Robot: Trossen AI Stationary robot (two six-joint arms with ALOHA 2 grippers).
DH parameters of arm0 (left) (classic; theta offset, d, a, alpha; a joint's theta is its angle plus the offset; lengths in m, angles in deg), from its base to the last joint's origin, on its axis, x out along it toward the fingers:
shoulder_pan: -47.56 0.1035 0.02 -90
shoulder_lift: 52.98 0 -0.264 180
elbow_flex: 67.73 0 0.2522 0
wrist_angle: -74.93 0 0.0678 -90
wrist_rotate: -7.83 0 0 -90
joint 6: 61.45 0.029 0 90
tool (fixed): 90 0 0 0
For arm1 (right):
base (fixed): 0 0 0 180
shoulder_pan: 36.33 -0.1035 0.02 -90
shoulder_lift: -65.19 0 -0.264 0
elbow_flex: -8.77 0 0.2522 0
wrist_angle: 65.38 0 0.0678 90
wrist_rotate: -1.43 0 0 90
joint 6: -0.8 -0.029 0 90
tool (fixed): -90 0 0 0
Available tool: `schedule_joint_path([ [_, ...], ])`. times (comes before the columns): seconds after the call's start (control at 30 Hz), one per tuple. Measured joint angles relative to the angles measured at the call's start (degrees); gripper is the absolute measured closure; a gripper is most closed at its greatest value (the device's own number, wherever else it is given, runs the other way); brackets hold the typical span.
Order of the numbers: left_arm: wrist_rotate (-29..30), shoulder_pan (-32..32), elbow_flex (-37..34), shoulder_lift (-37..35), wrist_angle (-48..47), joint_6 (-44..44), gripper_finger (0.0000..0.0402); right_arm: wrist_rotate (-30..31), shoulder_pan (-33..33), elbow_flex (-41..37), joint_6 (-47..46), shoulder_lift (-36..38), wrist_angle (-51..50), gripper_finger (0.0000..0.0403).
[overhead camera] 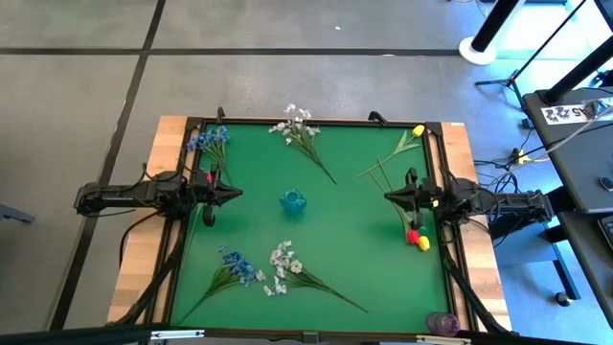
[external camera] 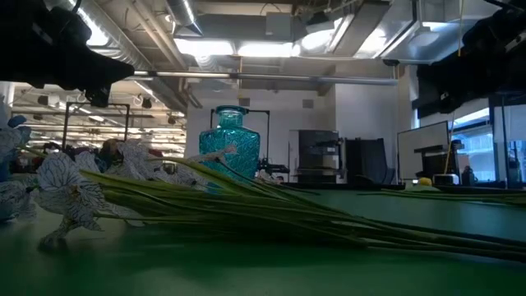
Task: Sort flowers into vase by color
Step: Put the red flower into the blue vase
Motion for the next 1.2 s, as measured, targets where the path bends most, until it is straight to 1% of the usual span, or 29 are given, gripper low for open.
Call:
schedule_joint_path([
  [0.13,0.0,0.0,0.0,0.0,0.0,0.0,0.0401,0.6,0.0,1.0,0.5,-1.4,-0.6,0.0384],
  [0.23,0.0,0.0,0.0,0.0,0.0,0.0,0.0401,0.3,0.0,4.0,0.5,-6.5,-1.2,0.0384],
  [0.3,0.0,0.0,0.0,0.0,0.0,0.0,0.0401,1.4,0.0,6.5,0.5,-11.0,-3.5,0.0384],
  [0.43,0.0,0.0,0.0,0.0,0.0,0.0,0.0401,3.3,0.0,13.4,-2.6,-21.1,-13.6,0.0384],
  [0.53,0.0,0.0,0.0,0.0,0.0,0.0,0.0401,3.3,0.0,19.2,-5.8,-29.3,-24.0,0.0384],
  [0.77,0.0,0.0,0.0,0.0,0.0,0.0,0.0401,3.7,0.0,32.7,-16.5,-47.9,-43.8,0.0387],
  [0.83,0.0,0.0,0.0,0.0,0.0,0.0,0.0401,3.0,0.0,36.2,-20.6,-52.8,-48.0,0.0395],
  [0.93,0.0,0.0,0.0,0.0,0.0,0.0,0.0401,-0.3,0.0,40.4,-24.8,-59.1,-55.9,0.0399],
  [1.03,0.0,0.0,0.0,0.0,0.0,0.0,0.0401,-4.9,0.0,43.7,-26.9,-63.5,-61.0,0.0386],
  [1.2,0.0,0.0,0.0,0.0,0.0,0.0,0.0401,-5.4,-1.3,43.4,-32.6,-65.4,-63.9,0.034],
])
